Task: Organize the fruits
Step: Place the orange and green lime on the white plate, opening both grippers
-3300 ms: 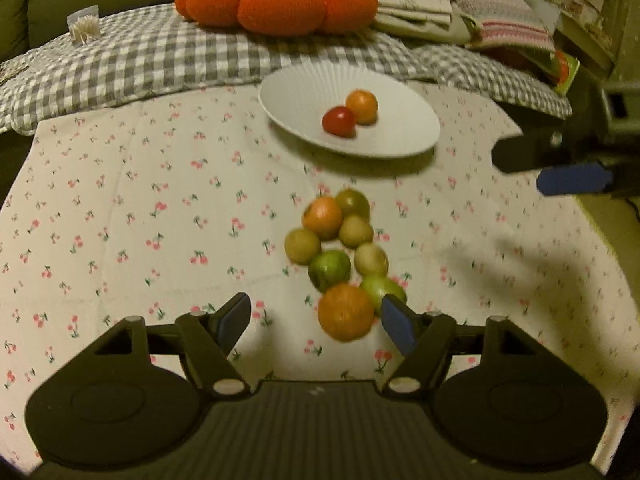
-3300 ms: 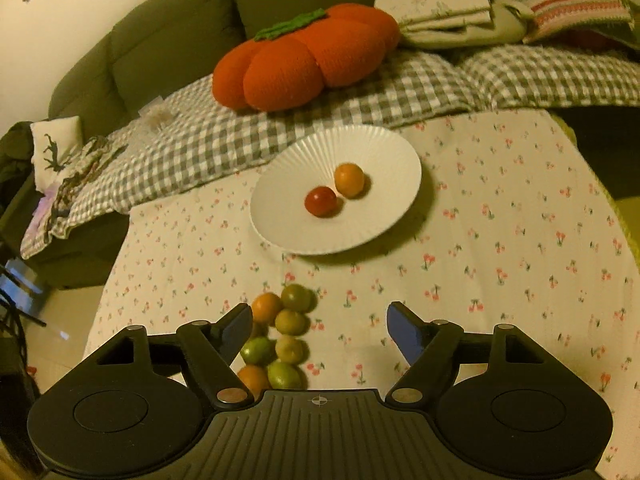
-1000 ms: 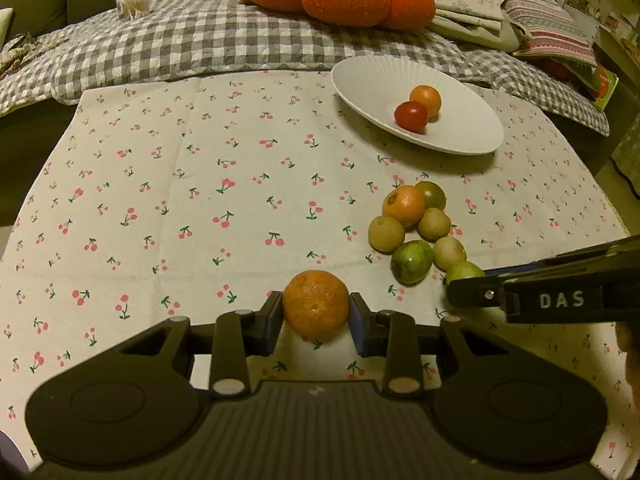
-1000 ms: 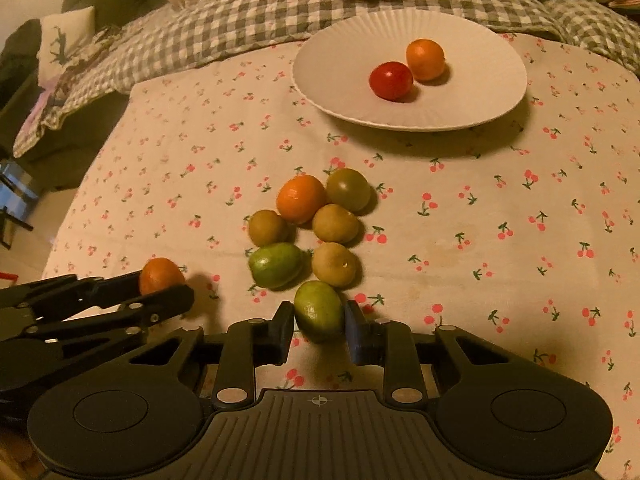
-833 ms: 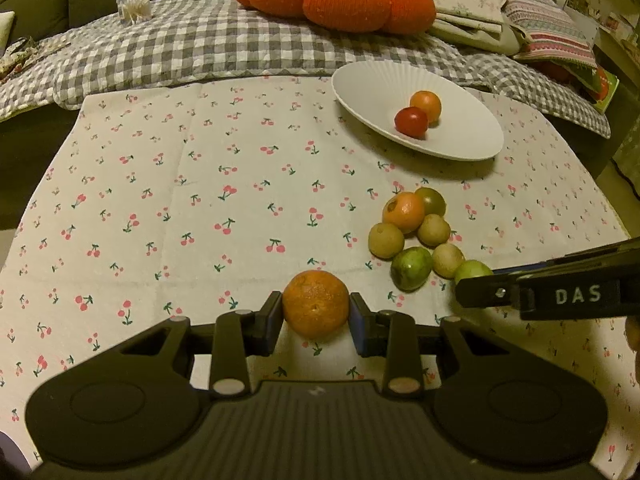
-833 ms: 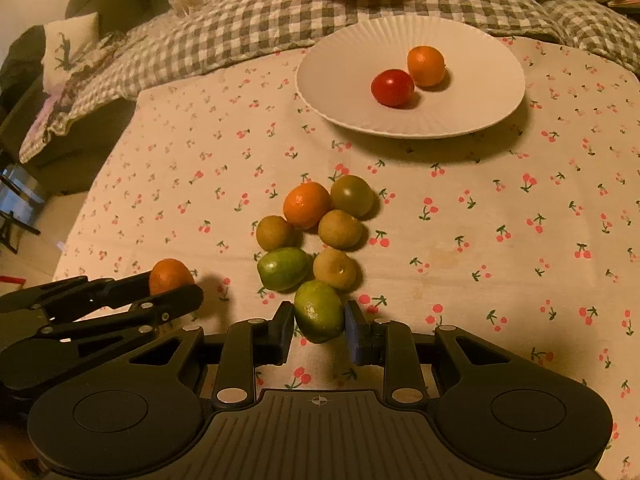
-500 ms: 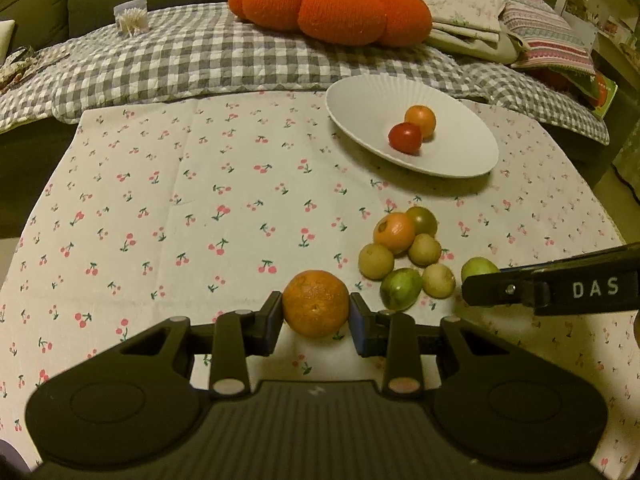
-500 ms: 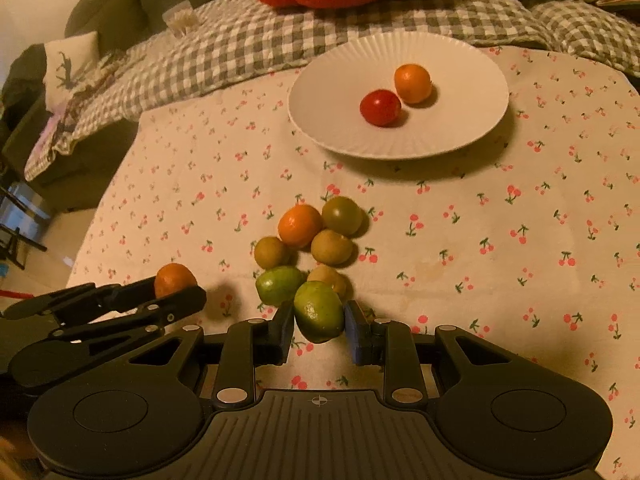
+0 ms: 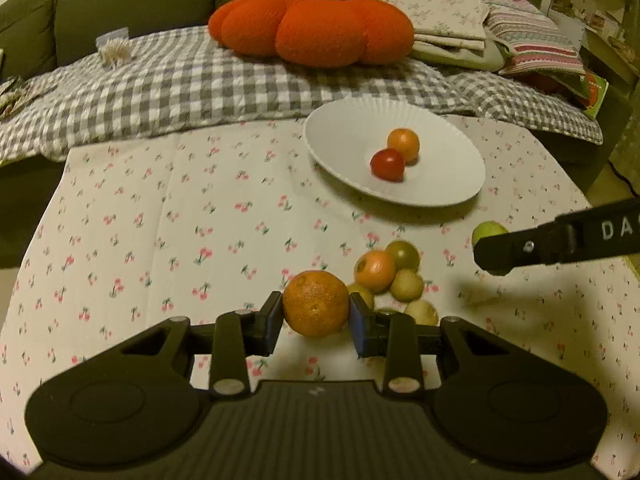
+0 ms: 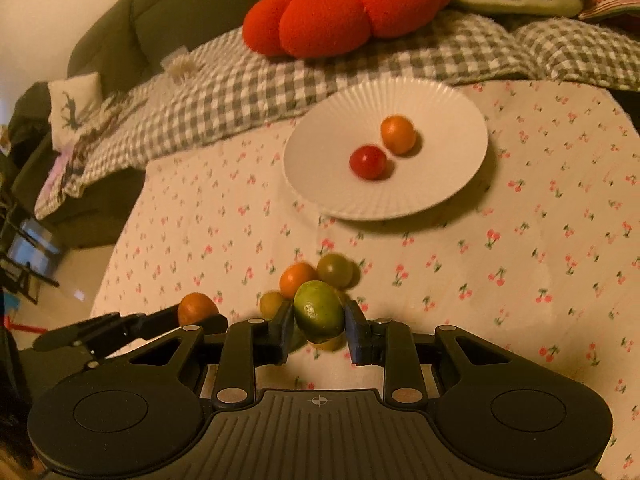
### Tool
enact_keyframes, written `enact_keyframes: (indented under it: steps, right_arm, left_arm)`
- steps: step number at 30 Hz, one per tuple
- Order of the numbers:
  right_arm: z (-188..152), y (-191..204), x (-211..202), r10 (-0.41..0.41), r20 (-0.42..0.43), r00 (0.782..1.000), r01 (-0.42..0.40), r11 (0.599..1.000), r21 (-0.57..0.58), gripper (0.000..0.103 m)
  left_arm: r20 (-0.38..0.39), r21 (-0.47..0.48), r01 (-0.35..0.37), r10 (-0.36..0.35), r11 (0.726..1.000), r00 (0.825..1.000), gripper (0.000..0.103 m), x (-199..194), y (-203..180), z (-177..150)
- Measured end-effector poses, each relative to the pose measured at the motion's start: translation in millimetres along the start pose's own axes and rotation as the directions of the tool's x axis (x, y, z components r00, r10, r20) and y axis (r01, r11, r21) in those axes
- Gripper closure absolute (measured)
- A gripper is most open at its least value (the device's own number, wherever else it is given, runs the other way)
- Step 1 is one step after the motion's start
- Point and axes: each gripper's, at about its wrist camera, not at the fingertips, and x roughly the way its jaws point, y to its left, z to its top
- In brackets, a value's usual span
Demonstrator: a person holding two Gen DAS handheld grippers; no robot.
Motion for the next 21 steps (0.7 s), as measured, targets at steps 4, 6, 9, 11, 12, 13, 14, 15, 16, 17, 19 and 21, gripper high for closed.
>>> enact_keyframes:
  steps: [4, 6, 9, 11, 12, 13, 14, 15, 16, 17, 19, 21]
  right_arm:
    - [9, -5, -5, 0.001, 0.023, 1.000, -0.001, 1.000, 0.012, 0.077]
    - [13, -8, -6, -0.005, 0.031, 1.000, 0.004, 1.000, 0.019, 0.077]
    - [19, -13, -6, -0.011, 0.041, 0.999, 0.010, 0.999, 0.035, 0.077]
    - [23, -17, -7, -0.016, 0.049, 0.999, 0.014, 0.999, 0.043, 0.077]
    - [26, -19, -8, -0.019, 0.053, 0.998, 0.017, 0.999, 0.049, 0.077]
    - [29, -21, -8, -0.023, 0.058, 0.998, 0.020, 0.998, 0.053, 0.077]
    - [32, -23, -9, -0.027, 0.064, 0.998, 0.023, 0.998, 0.055, 0.077]
    - [36, -25, -9, -0.032, 0.073, 0.997, 0.028, 0.998, 0.058, 0.077]
    - [40, -27, -9, -0.037, 0.081, 0.996, 0.032, 0.998, 0.061, 0.077]
    - [44, -29, -9, -0.042, 0.089, 0.995, 0.037, 0.997, 0.066, 0.077]
    - [51, -34, -8, -0.056, 0.099, 0.994, 0.049, 0.996, 0.071, 0.077]
    - [57, -38, -3, -0.068, 0.106, 0.992, 0.061, 0.996, 0.065, 0.077]
  left_arm:
    - [0.023, 0.023, 0.017, -0.018, 1.000, 1.000, 0.070, 2, -9, 12]
    - [0.039, 0.035, 0.023, -0.024, 0.999, 0.999, 0.070, 2, -14, 17]
    - [0.053, 0.055, 0.031, -0.034, 0.998, 0.998, 0.070, 5, -21, 25]
    - [0.062, 0.067, 0.039, -0.043, 0.997, 0.997, 0.070, 8, -25, 30]
    - [0.067, 0.075, 0.048, -0.053, 0.996, 0.996, 0.070, 9, -27, 33]
    - [0.074, 0.082, 0.056, -0.062, 0.995, 0.995, 0.070, 11, -29, 36]
    - [0.086, 0.088, 0.063, -0.070, 0.994, 0.994, 0.070, 13, -31, 40]
    - [0.100, 0.099, 0.070, -0.080, 0.993, 0.992, 0.070, 15, -32, 43]
    - [0.107, 0.109, 0.074, -0.085, 0.991, 0.991, 0.070, 18, -34, 45]
    - [0.114, 0.119, 0.078, -0.092, 0.990, 0.989, 0.070, 22, -35, 47]
    - [0.130, 0.135, 0.085, -0.103, 0.987, 0.986, 0.070, 30, -37, 51]
    - [0.132, 0.148, 0.095, -0.114, 0.984, 0.985, 0.070, 39, -39, 54]
